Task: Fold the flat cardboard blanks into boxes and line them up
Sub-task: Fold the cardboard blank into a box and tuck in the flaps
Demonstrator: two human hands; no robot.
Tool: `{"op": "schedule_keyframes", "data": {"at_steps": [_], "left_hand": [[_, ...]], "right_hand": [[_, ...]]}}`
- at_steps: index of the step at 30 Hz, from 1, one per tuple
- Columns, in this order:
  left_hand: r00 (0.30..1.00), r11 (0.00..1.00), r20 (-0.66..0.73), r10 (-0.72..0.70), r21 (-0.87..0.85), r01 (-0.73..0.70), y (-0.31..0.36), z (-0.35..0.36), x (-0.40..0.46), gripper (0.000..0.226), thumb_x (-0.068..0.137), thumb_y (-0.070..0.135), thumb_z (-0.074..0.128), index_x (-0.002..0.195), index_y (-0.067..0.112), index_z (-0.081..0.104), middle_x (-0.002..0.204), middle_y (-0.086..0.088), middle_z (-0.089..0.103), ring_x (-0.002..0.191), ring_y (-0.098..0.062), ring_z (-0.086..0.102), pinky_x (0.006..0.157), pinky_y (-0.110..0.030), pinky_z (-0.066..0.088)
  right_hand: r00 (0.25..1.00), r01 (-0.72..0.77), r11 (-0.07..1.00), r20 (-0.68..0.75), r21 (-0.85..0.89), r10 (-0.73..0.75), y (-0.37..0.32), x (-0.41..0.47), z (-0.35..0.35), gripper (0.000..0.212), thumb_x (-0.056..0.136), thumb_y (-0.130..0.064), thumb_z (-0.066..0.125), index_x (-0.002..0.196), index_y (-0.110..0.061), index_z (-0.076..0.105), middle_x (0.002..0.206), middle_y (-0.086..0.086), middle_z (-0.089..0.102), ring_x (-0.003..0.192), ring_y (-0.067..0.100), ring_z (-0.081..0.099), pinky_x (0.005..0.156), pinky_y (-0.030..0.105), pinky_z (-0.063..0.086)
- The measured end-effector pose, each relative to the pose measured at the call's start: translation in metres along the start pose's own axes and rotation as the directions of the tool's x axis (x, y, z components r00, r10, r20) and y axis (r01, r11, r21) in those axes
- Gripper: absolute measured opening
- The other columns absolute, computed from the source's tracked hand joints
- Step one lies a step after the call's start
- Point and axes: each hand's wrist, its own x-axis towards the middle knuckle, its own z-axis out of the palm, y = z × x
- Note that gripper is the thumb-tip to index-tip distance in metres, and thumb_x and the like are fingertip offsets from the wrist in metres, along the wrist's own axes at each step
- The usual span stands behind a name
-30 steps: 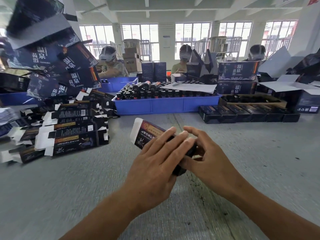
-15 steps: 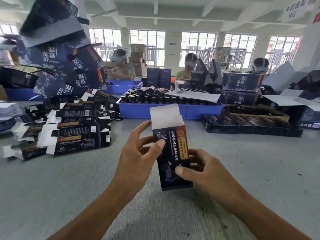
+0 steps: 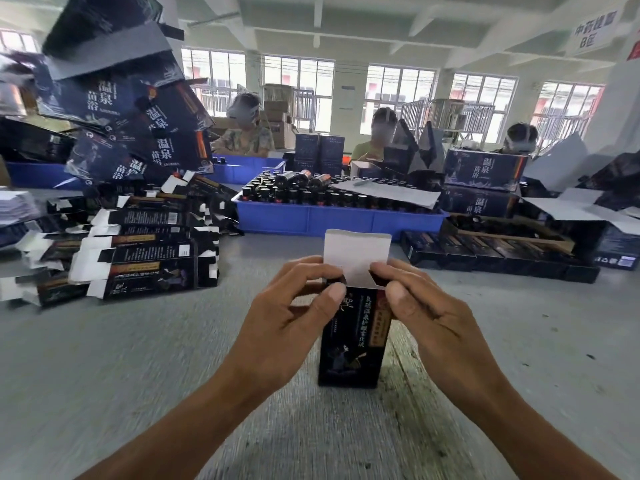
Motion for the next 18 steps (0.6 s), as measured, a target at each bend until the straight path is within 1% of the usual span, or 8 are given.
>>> {"op": "schedule_keyframes", "data": {"at_steps": [2, 4, 7, 9, 10, 12, 16, 18], "left_hand": [[0.999, 0.999, -0.020, 0.044, 0.027, -0.044, 0.0024, 0.0004, 0.0003, 0.014, 0.095, 0.034, 0.061, 0.105, 0.037, 0.069, 0.125, 0.017, 0.063, 0.113, -0.010, 0.065, 0.079, -0.014, 0.052], [0.998, 0.998, -0.010, 0.056, 0.018, -0.056, 0.0023, 0.0005, 0.0003, 0.014, 0.096, 0.030, 0.059, 0.107, 0.031, 0.069, 0.124, 0.016, 0.065, 0.113, -0.011, 0.066, 0.081, -0.014, 0.052], [0.998, 0.998, 0.010, 0.055, 0.013, -0.055, 0.0013, 0.0013, -0.0003, 0.017, 0.097, 0.027, 0.057, 0.110, 0.023, 0.068, 0.126, 0.015, 0.066, 0.116, -0.010, 0.065, 0.085, -0.015, 0.052], [0.998, 0.998, 0.005, 0.057, 0.024, -0.057, 0.0009, 0.0019, -0.0005, 0.019, 0.097, 0.029, 0.056, 0.110, 0.023, 0.067, 0.127, 0.018, 0.065, 0.115, -0.008, 0.064, 0.085, -0.014, 0.052], [0.999, 0.998, 0.002, 0.053, 0.025, -0.053, 0.0007, 0.0021, -0.0007, 0.019, 0.097, 0.030, 0.057, 0.111, 0.023, 0.067, 0.128, 0.019, 0.065, 0.115, -0.007, 0.064, 0.084, -0.015, 0.053], [0.999, 0.999, -0.002, 0.032, 0.001, -0.032, -0.0001, 0.0015, -0.0012, 0.021, 0.096, 0.031, 0.057, 0.112, 0.022, 0.068, 0.130, 0.018, 0.064, 0.116, -0.009, 0.064, 0.083, -0.017, 0.054], [1.000, 0.998, -0.001, 0.007, -0.063, -0.007, 0.0008, 0.0013, -0.0031, 0.018, 0.097, 0.037, 0.060, 0.109, 0.028, 0.069, 0.137, 0.020, 0.060, 0.119, -0.008, 0.063, 0.086, -0.019, 0.055], [0.999, 0.997, -0.035, 0.015, -0.072, -0.018, 0.0023, 0.0035, -0.0046, 0.016, 0.096, 0.039, 0.060, 0.107, 0.030, 0.069, 0.135, 0.020, 0.062, 0.116, -0.006, 0.065, 0.085, -0.016, 0.054]], "right_hand": [[0.999, 0.030, 0.999, -0.044, 0.022, -0.029, -0.0017, -0.0010, 0.0020, 0.025, 0.089, -0.038, 0.057, 0.107, -0.050, 0.071, 0.128, -0.033, 0.060, 0.121, -0.011, 0.055, 0.088, 0.004, 0.045], [0.997, 0.037, 0.997, -0.076, 0.072, -0.032, -0.0013, -0.0011, 0.0035, 0.019, 0.090, -0.028, 0.061, 0.100, -0.044, 0.067, 0.122, -0.025, 0.067, 0.111, -0.003, 0.064, 0.081, 0.007, 0.050], [0.995, 0.033, 0.995, -0.094, 0.092, -0.024, -0.0015, -0.0002, 0.0037, 0.028, 0.093, -0.017, 0.063, 0.108, -0.040, 0.059, 0.122, -0.018, 0.069, 0.110, 0.006, 0.067, 0.081, 0.013, 0.053], [0.996, 0.030, 0.995, -0.092, 0.093, -0.022, -0.0042, -0.0010, 0.0034, 0.032, 0.092, -0.024, 0.063, 0.119, -0.040, 0.059, 0.123, -0.017, 0.069, 0.112, 0.004, 0.066, 0.082, 0.012, 0.052], [0.995, 0.030, 0.996, -0.094, 0.083, -0.023, -0.0056, -0.0017, 0.0035, 0.032, 0.091, -0.029, 0.063, 0.121, -0.037, 0.061, 0.121, -0.017, 0.070, 0.111, 0.003, 0.066, 0.081, 0.010, 0.052], [0.993, 0.040, 0.997, -0.110, 0.060, -0.033, -0.0077, -0.0024, 0.0047, 0.027, 0.090, -0.035, 0.061, 0.115, -0.030, 0.068, 0.113, -0.018, 0.072, 0.106, 0.002, 0.068, 0.079, 0.009, 0.052], [0.989, 0.041, 0.996, -0.147, 0.074, -0.030, -0.0072, -0.0008, 0.0061, 0.019, 0.090, -0.029, 0.061, 0.106, -0.025, 0.072, 0.111, -0.018, 0.073, 0.101, 0.001, 0.069, 0.078, 0.010, 0.052], [0.988, 0.040, 0.996, -0.153, 0.075, -0.029, -0.0061, -0.0002, 0.0060, 0.019, 0.088, -0.028, 0.062, 0.105, -0.025, 0.072, 0.112, -0.018, 0.073, 0.100, 0.002, 0.070, 0.078, 0.011, 0.052]]}}
